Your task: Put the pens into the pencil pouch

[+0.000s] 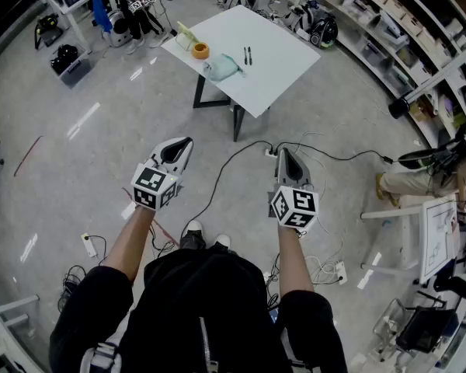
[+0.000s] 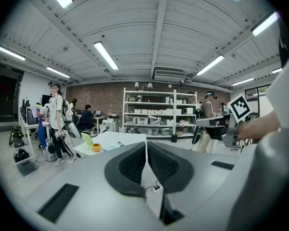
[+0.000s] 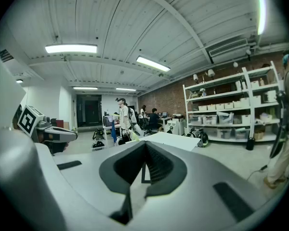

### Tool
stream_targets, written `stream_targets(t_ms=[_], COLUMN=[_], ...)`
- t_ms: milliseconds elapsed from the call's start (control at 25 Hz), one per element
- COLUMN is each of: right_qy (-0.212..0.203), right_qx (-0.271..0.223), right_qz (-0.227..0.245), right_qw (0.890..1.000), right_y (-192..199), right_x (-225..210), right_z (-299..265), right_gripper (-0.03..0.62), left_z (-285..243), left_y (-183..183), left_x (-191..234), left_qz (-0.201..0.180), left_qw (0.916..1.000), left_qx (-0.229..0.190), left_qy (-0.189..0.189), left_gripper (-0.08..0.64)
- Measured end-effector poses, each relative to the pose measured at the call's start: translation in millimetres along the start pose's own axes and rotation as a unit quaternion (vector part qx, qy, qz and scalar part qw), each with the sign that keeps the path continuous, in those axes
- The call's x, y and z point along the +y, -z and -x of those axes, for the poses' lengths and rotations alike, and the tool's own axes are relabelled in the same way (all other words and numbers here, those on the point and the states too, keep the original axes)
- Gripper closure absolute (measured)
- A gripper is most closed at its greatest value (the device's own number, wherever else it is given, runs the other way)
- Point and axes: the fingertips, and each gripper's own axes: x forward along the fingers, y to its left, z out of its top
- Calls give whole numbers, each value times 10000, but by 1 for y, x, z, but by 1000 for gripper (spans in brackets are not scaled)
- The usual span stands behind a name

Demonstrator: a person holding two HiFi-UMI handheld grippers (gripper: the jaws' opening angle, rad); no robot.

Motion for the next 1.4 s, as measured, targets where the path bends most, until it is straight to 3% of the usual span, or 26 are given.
stream_targets(t_ms=[400,960,1400], right_qy=[57,-183,-110], right_qx=[144,83,105], right_qz=[-140,-128,-182], right_qw=[9998,9997,9997], right_y=[14,17,11], right_x=[-31,-77,-125], right_z=[5,13,-33], right_gripper=[585,586,586], left_z=[-26,-71,-143], left_y=[-2,-3,4], left_x=[-17,-65,-44], left_qz=[-20,-53,76], left_qw=[10000,10000,9998], left_qx=[21,43,143], left_qy=[19,69,139], left_gripper=[528,528,528])
